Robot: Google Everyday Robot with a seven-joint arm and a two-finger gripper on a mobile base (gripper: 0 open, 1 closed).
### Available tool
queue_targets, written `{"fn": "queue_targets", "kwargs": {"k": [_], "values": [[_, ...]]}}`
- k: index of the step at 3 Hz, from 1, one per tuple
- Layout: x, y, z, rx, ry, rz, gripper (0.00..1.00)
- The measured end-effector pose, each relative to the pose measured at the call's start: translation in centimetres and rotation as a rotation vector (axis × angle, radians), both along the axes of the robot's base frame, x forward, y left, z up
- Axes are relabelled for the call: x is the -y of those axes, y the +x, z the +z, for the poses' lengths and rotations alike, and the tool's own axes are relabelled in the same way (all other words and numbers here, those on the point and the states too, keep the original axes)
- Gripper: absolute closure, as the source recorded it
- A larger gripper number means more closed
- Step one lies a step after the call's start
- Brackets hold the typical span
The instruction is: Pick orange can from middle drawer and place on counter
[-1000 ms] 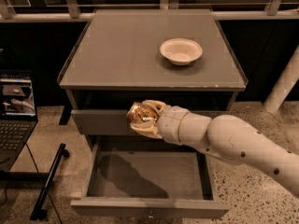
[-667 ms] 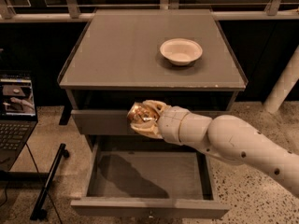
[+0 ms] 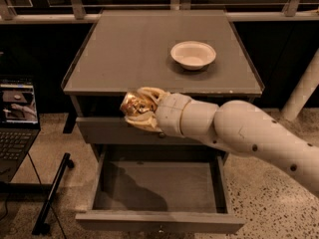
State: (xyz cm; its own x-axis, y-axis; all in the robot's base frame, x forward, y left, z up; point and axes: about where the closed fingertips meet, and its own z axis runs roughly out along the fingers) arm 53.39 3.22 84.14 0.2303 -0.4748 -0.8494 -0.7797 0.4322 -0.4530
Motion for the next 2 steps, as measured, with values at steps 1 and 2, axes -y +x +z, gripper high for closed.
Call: {"fn": "queue_targets", "kwargs": {"k": [1, 2], "values": [[-1.8, 2.9, 5.0, 0.078, -0.041, 0.037, 1.0], [-3.2, 6.4, 7.9, 0.118, -0.083, 0.061, 1.0]]}}
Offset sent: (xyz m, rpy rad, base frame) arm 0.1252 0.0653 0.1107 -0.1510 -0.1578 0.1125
